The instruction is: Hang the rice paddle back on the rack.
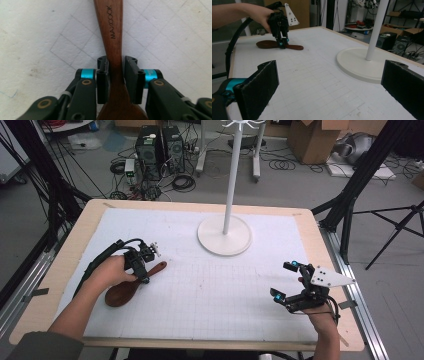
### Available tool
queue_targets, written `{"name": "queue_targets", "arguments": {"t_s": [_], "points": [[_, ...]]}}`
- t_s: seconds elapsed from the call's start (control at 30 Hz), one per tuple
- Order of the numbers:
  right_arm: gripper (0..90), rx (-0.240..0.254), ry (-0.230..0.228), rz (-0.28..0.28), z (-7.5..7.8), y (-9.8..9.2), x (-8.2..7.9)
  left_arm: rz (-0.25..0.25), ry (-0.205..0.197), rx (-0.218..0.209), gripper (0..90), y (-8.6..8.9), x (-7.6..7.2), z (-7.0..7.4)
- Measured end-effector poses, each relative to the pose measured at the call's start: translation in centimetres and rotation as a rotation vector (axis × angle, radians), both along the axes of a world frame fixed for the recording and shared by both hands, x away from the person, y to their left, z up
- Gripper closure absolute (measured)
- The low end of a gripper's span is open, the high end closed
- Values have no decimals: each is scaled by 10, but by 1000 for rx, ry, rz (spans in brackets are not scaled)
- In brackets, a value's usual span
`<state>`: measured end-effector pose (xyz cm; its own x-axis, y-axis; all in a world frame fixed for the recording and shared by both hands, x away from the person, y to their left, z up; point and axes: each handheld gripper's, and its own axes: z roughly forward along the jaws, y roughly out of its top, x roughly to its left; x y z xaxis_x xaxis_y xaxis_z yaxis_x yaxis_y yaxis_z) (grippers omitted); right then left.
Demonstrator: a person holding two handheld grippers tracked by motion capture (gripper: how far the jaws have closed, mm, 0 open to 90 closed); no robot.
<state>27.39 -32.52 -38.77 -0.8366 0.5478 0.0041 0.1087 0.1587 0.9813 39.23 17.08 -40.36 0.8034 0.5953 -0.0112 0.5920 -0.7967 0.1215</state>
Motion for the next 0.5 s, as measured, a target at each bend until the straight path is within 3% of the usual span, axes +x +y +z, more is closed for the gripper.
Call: {"name": "queue_targets", "arguments": {"t_s": [0.17, 0.5], "points": [[5, 0, -1, -1, 0, 0, 0, 12, 7, -4, 775, 0, 0, 0], [5, 3, -7, 1, 1, -1, -1, -13, -4, 1, 784, 0, -1, 1]]}}
